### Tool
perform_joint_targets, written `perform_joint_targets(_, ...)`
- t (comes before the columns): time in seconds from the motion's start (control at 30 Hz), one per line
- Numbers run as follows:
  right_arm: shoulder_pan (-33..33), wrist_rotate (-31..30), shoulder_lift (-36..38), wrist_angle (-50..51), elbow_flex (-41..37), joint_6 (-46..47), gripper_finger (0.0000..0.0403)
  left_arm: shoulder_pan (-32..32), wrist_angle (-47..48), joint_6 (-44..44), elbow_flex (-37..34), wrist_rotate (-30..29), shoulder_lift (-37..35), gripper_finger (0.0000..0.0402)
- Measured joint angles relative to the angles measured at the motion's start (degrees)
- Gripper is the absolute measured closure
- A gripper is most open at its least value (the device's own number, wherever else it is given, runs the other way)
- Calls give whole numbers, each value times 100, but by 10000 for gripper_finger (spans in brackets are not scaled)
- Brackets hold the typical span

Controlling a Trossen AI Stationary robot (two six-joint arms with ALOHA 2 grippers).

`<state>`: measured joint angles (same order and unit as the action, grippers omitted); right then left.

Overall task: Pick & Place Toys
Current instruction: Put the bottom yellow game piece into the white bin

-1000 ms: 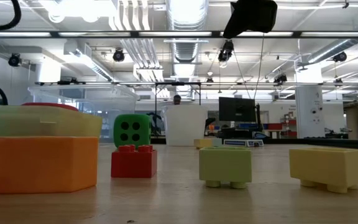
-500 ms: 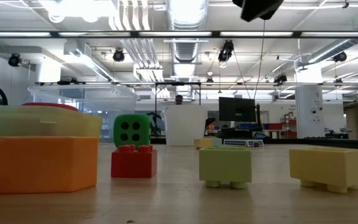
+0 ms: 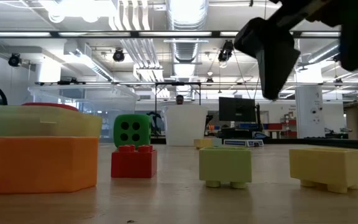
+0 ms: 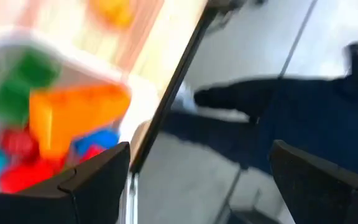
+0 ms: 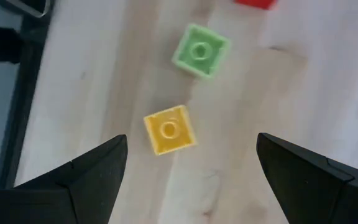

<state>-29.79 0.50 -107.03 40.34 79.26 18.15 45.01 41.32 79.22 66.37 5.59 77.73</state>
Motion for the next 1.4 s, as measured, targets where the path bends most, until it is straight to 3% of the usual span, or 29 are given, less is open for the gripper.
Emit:
perform_joint_targets(0.2, -75, 213, -328, -247, -72, -451, 51, 4, -213, -1062, 384, -1825, -8, 31)
perform_joint_targets(0.4, -90, 126, -685, -411, -59, -703, 51, -102, -763, -1545, 390, -2700, -22, 30)
perform_joint_targets(0.7, -110, -53, -957, -469, -76, -783, 65, -238, -901, -1580, 384, -2722, -41, 30)
perform_joint_targets(1.13, -82, -202, -937, -494, -185, -819, 274, -275, -898, -1576, 384, -2707, -41, 30)
perform_joint_targets(1.4, -82, -206, -895, -453, -181, -564, 275, -341, -892, -1543, 382, -2702, -41, 31)
